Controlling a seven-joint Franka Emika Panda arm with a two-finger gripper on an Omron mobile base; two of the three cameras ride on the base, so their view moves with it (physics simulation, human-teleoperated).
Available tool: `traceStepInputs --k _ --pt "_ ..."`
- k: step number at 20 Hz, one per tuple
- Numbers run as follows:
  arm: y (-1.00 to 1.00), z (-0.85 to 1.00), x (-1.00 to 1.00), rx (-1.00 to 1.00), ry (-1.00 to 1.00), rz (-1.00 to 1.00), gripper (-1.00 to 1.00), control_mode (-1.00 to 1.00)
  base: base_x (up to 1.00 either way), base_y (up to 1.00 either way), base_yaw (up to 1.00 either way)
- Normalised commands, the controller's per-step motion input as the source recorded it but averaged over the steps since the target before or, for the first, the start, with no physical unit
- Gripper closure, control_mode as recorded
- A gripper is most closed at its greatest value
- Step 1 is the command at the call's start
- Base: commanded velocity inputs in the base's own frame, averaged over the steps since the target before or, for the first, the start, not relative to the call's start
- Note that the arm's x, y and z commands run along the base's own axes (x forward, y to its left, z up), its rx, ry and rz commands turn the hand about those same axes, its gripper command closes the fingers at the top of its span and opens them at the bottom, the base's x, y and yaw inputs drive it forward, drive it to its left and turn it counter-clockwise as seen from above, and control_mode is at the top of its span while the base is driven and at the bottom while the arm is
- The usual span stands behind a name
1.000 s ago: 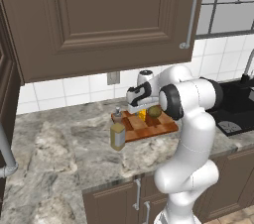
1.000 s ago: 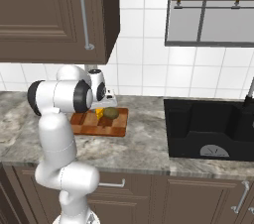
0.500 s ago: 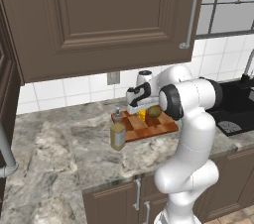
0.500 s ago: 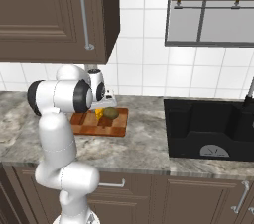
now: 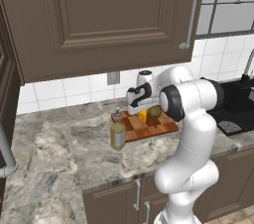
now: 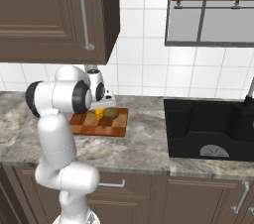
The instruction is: Retrieve the reheated potato from the microwave, then place the potato, cheese, and condiment on the cutting board.
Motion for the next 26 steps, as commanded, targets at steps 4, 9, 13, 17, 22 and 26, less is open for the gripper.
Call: traceStepInputs --k 4,9,13,17,22,26 --pt "-0.13 -0.03 -0.2 0.0 0.0 0.0 -1.0 -1.0 0.0 0.0 0.0" --pt "-0.07 0.02 -0.16 0.0 0.0 0.0 -1.0 -1.0 0.0 0.0 0.0" --pt "-0.04 0.15 -0.12 0.0 0.0 0.0 -1.0 -1.0 0.0 0.0 0.0" --pt "-0.05 0.19 -0.21 0.0 0.0 0.0 -1.0 -1.0 0.0 0.0 0.0" --pt "-0.03 0.2 -0.3 0.0 -0.06 0.0 -1.0 -1.0 0.0 0.0 0.0" --pt "0.0 0.06 -0.44 0.0 -0.06 0.0 -1.0 -1.0 0.0 0.0 0.0"
